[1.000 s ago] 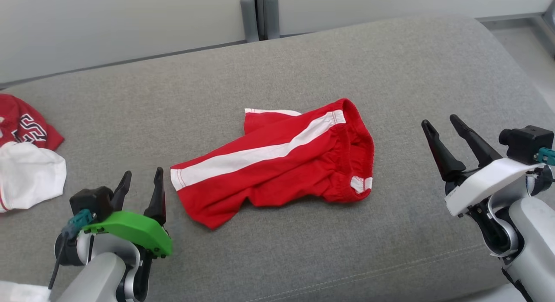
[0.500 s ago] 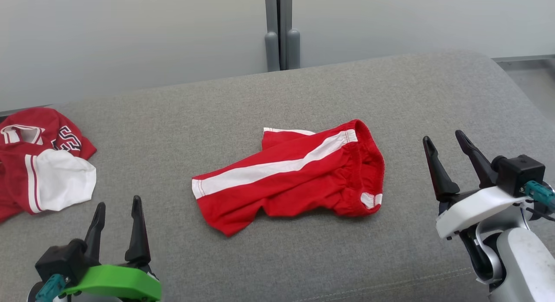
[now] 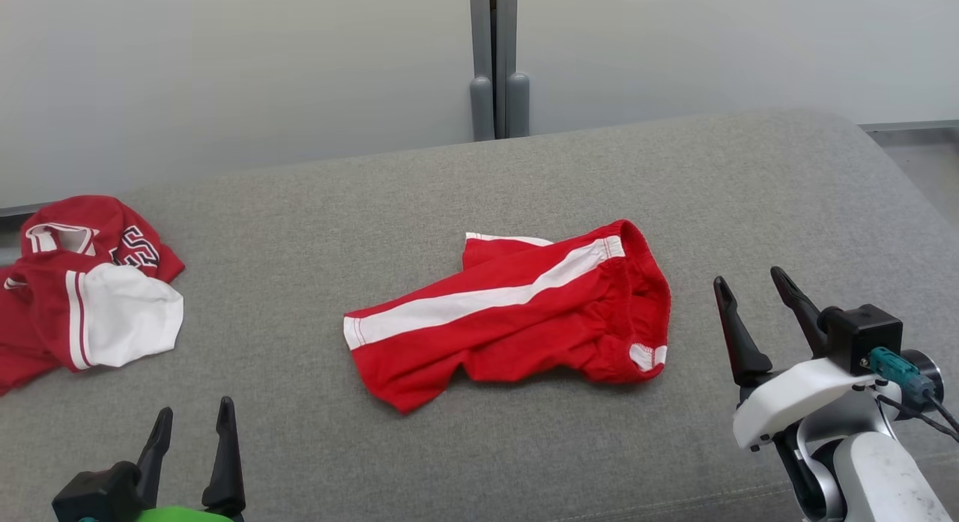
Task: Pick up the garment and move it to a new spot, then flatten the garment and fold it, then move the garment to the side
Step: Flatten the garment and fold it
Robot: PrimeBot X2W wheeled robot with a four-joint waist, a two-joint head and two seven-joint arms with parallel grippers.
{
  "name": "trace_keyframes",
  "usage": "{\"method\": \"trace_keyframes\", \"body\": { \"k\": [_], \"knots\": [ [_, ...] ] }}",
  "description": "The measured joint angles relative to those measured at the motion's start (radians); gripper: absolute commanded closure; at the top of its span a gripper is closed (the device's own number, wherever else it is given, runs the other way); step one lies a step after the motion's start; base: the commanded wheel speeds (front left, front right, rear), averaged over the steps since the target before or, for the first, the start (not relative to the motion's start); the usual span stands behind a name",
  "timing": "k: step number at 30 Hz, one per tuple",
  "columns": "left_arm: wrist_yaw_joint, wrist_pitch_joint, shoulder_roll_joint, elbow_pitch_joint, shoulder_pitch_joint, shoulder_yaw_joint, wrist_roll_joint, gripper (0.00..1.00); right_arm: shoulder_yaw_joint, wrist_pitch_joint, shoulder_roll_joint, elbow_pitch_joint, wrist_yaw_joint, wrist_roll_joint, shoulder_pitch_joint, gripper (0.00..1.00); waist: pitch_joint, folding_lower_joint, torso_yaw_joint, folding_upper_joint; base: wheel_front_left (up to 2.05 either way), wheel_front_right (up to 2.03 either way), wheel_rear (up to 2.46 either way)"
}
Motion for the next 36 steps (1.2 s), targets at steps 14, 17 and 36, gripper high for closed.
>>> {"method": "trace_keyframes", "body": {
  "k": [14, 17, 36],
  "knots": [
    [-0.003, 0.005, 0.002, 0.008, 0.011, -0.006, -0.01, 0.0, 0.0, 0.013, 0.024, 0.008, 0.0, -0.016, 0.021, 0.0, -0.018, 0.0, 0.009, 0.0, 0.0, 0.0, 0.0],
    [-0.003, 0.005, 0.003, 0.006, 0.012, -0.007, -0.012, 0.0, 0.003, 0.015, 0.024, 0.008, 0.0, -0.008, 0.021, 0.0, -0.018, 0.0, 0.008, 0.0, 0.0, 0.0, 0.0],
    [-0.007, 0.046, -0.005, -0.009, -0.039, -0.061, 0.006, 0.0, 0.09, 0.124, -0.089, 0.088, 0.0, 0.064, -0.09, 0.0, 0.038, 0.0, 0.02, 0.0, 0.0, 0.0, 0.0]
  ]
}}
